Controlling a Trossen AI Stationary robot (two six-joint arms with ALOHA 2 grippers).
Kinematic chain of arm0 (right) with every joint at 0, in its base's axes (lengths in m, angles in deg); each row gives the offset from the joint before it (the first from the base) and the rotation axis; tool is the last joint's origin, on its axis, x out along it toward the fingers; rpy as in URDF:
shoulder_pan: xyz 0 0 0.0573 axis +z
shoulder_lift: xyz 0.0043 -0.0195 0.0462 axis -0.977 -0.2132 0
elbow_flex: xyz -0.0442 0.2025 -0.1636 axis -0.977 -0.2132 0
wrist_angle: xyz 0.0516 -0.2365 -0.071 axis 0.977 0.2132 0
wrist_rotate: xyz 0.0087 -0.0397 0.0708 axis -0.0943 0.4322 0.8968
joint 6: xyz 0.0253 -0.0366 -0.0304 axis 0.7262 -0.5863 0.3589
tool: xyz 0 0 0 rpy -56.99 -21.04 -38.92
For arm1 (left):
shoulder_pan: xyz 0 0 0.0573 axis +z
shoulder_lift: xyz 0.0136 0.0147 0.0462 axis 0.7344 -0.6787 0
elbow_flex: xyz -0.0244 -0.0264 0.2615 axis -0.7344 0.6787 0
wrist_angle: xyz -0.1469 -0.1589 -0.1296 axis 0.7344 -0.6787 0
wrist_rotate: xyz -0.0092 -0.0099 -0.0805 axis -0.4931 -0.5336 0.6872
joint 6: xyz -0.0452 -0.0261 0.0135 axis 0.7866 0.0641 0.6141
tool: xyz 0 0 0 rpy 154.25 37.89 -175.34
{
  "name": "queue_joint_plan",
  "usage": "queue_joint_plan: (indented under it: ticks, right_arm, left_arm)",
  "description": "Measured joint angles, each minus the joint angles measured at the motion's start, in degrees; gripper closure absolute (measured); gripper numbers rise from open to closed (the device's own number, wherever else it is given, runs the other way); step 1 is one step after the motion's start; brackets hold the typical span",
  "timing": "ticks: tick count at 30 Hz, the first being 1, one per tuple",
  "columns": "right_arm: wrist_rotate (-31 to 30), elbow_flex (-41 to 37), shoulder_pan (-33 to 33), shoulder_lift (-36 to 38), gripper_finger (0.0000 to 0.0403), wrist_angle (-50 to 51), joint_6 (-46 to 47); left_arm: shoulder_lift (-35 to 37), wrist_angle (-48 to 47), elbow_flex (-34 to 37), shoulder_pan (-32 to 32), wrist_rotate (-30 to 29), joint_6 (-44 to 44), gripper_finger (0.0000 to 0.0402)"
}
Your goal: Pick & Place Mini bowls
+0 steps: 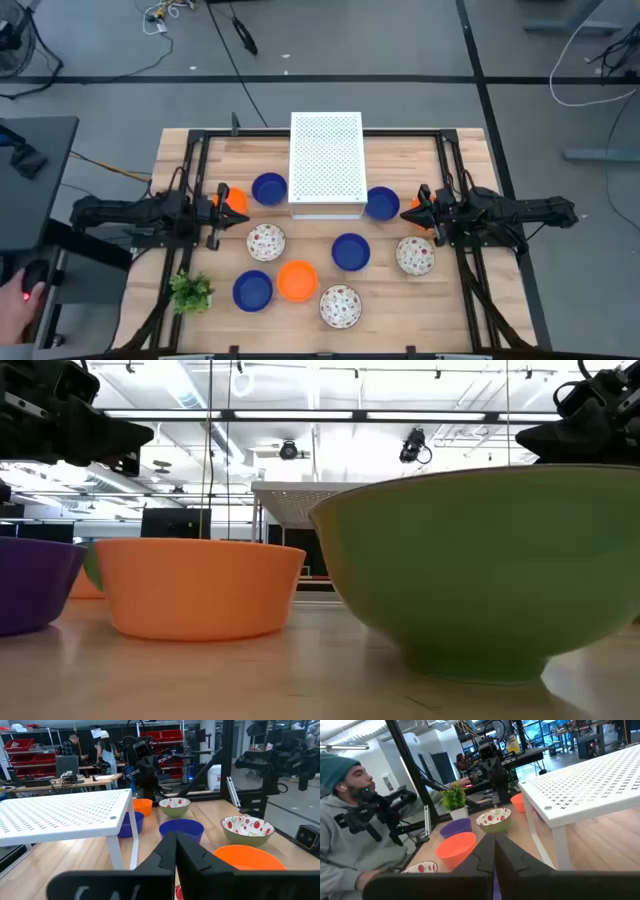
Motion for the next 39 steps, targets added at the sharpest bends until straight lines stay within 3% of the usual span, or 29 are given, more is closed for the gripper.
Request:
queue_joint_plan:
  ticks: [28, 30, 34, 39]
  right_arm:
    - [0.0, 0.0, 0.0, 0.0, 0.0389, 0.0, -0.1]
    - [-0.1, 0.0, 0.0, 0.0, 0.0389, -0.1, -4.0]
    - [-5.0, 0.0, 0.0, 0.0, 0.0389, -5.8, -13.1]
    - [-6.5, 0.0, 0.0, -0.1, 0.0389, -17.9, -9.6]
  left_arm:
    - [0.0, 0.0, 0.0, 0.0, 0.0, 0.0, 0.0396]
    - [0.0, 0.0, 0.0, 0.0, 0.0, 0.0, 0.0396]
    - [0.0, 0.0, 0.0, 0.0, 0.0, 0.0, 0.0396]
    - [0.0, 0.0, 0.0, 0.0, 0.0, 0.0, 0.0396]
